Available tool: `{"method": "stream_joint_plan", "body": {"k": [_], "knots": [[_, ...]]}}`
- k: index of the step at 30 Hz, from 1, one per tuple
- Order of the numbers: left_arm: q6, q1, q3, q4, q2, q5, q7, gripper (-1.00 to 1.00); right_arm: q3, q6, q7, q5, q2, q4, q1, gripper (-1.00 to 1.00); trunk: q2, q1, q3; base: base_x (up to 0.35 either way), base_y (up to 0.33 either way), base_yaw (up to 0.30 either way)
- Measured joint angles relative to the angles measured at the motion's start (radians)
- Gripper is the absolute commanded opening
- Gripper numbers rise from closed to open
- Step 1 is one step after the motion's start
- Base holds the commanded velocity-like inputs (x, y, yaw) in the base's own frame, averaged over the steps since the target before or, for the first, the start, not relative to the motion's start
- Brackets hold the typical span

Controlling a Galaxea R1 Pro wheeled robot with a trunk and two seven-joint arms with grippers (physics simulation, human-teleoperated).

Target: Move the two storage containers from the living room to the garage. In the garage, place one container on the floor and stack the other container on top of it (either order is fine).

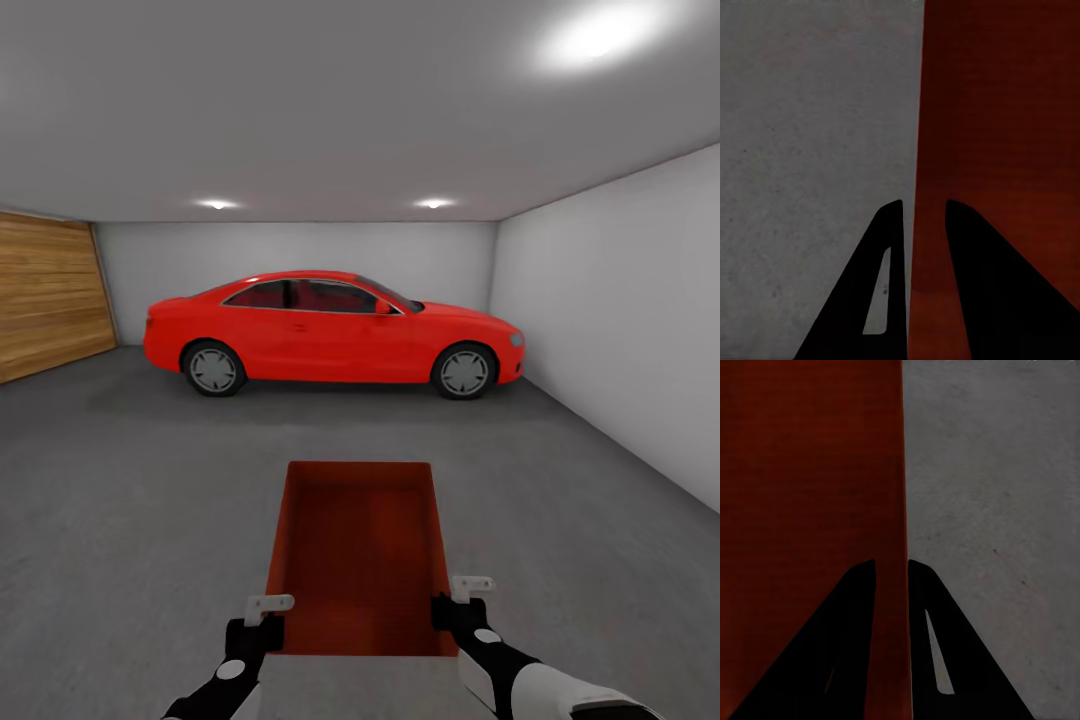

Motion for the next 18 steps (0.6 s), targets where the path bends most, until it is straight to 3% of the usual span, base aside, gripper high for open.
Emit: {"method": "stream_joint_plan", "body": {"k": [18], "knots": [[0.000,0.000,0.000,0.000,-0.001,0.000,0.000,-1.00,0.000,0.000,0.001,0.000,-0.001,0.000,0.000,-1.00,0.000,0.000,0.000,0.321,0.000,0.000]]}}
